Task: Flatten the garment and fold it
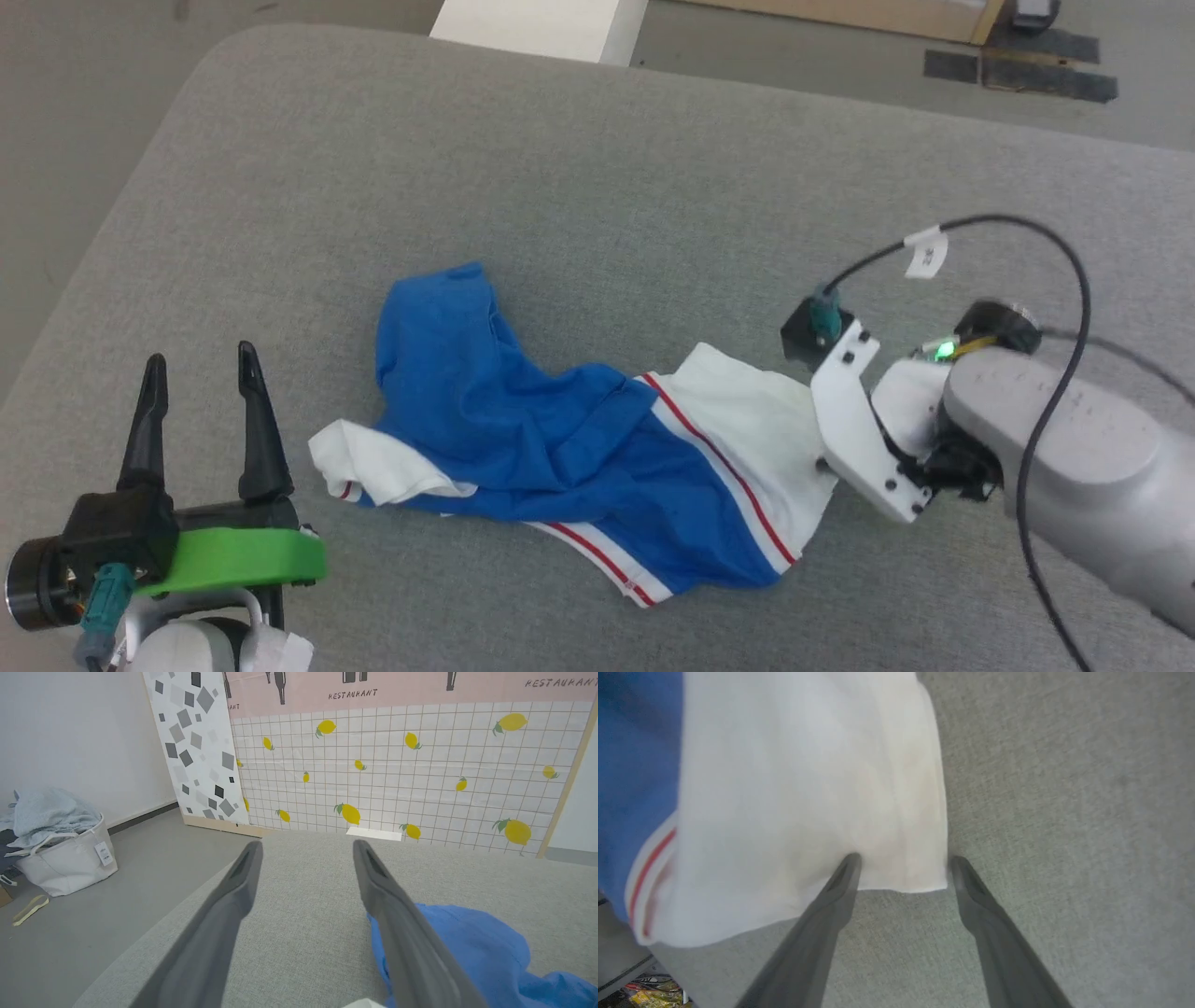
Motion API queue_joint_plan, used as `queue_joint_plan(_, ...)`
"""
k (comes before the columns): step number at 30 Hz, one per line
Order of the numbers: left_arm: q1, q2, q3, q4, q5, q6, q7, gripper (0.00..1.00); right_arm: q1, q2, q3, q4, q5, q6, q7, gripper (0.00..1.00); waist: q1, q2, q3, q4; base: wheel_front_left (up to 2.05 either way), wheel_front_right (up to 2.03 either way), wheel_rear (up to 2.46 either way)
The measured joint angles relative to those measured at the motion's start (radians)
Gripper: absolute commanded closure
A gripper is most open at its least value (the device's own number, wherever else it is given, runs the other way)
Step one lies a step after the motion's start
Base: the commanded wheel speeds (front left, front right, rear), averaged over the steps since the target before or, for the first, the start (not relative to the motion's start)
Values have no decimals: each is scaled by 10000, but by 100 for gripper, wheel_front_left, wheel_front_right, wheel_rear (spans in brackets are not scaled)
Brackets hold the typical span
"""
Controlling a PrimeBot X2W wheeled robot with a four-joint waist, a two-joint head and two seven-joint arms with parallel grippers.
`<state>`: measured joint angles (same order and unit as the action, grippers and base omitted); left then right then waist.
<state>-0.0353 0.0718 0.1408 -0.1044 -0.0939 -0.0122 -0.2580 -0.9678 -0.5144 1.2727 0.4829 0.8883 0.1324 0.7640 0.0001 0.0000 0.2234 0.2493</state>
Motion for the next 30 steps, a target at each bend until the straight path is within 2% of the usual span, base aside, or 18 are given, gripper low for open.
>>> queue_joint_plan(7, -80, -86, 286, 46, 155, -224, 0, 0, 228, 35, -155, -27, -314, -4, 102, 0, -1, 0, 187, 116, 0, 0, 0)
queue_joint_plan(8, -89, -92, 305, 58, 161, -228, 0, 0, 254, 50, -161, -65, -364, -4, 102, 69, -1, 0, 180, 98, 0, 0, 0)
queue_joint_plan(9, -96, -98, 322, 61, 184, -238, 0, 0, 270, 69, -159, -100, -435, -6, 59, 100, -1, 0, 167, 69, 0, 0, 0)
queue_joint_plan(14, -47, -128, 497, 107, 366, -339, 0, 0, 342, 207, -15, -165, -378, -4, -842, 100, 0, 0, -32, -135, 0, 0, 0)
queue_joint_plan(18, 87, -132, 669, 130, 527, -399, 0, 0, 346, -69, 42, -341, 81, -2, -2159, 100, 0, 0, -294, -371, 0, 0, 0)
queue_joint_plan(23, 389, -138, 761, 90, 610, -403, 0, 0, 244, -1292, -84, -934, 389, -2, -3467, 100, 0, 0, -579, -856, 0, 0, 0)
queue_joint_plan(30, 457, -150, 727, -21, 681, -430, 0, 0, 766, -3312, -895, -1160, 1014, -2, -4270, 100, -1, 0, -836, -1554, 0, 0, 0)
